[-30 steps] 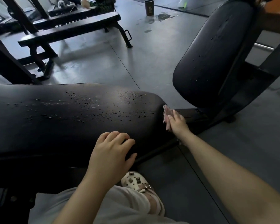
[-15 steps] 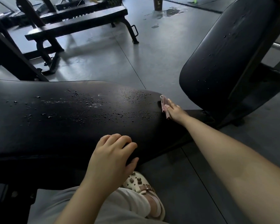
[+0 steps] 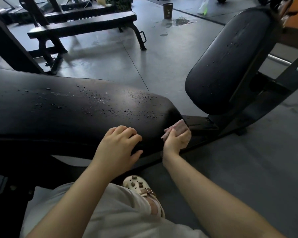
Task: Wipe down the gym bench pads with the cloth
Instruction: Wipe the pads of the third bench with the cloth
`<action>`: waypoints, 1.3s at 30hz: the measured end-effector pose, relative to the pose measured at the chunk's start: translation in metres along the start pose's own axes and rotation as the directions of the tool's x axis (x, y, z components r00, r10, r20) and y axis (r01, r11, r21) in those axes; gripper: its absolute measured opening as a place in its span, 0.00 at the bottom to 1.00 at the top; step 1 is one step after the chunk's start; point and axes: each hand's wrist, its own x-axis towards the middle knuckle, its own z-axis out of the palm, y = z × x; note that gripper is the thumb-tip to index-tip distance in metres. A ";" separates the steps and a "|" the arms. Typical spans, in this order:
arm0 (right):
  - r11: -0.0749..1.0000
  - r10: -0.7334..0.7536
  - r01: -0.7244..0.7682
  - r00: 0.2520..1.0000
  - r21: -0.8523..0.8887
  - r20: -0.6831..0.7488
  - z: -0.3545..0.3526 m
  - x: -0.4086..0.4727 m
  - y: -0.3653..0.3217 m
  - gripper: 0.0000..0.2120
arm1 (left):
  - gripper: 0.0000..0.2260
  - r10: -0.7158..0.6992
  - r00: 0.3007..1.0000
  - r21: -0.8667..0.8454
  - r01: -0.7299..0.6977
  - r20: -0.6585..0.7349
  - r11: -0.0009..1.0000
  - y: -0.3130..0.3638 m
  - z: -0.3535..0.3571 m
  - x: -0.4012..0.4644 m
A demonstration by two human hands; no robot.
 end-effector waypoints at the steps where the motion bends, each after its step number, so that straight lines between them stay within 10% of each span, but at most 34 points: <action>1: 0.999 0.021 -0.021 1.000 -0.026 0.022 0.003 -0.013 0.000 0.30 | 0.14 -0.008 0.999 -0.008 0.008 0.032 1.000 0.000 -0.001 0.001; 14: 0.980 0.062 0.020 0.915 -0.198 0.400 -0.038 -0.025 -0.013 0.32 | 0.14 -0.249 0.965 0.000 0.250 0.088 0.968 0.022 -0.005 0.023; 21: 0.927 -0.111 0.331 0.695 -0.179 0.711 -0.077 0.004 0.008 0.39 | 0.16 -0.453 0.873 -0.016 0.463 0.182 0.886 0.077 0.031 0.078; 23: 0.926 -0.144 0.358 0.623 -0.117 0.769 -0.086 0.013 0.004 0.26 | 0.14 -0.474 0.857 -0.013 0.487 0.200 0.874 0.087 0.037 0.090; 31: 0.927 -0.126 0.352 0.612 -0.126 0.781 -0.114 0.052 0.008 0.20 | 0.04 -0.572 0.796 -0.423 0.596 0.197 0.683 0.130 0.039 0.086; 39: 0.611 -0.296 0.758 0.486 -0.228 0.822 -0.114 0.085 0.013 0.05 | 0.09 -0.869 0.426 -0.572 0.789 0.250 0.223 0.164 0.067 0.043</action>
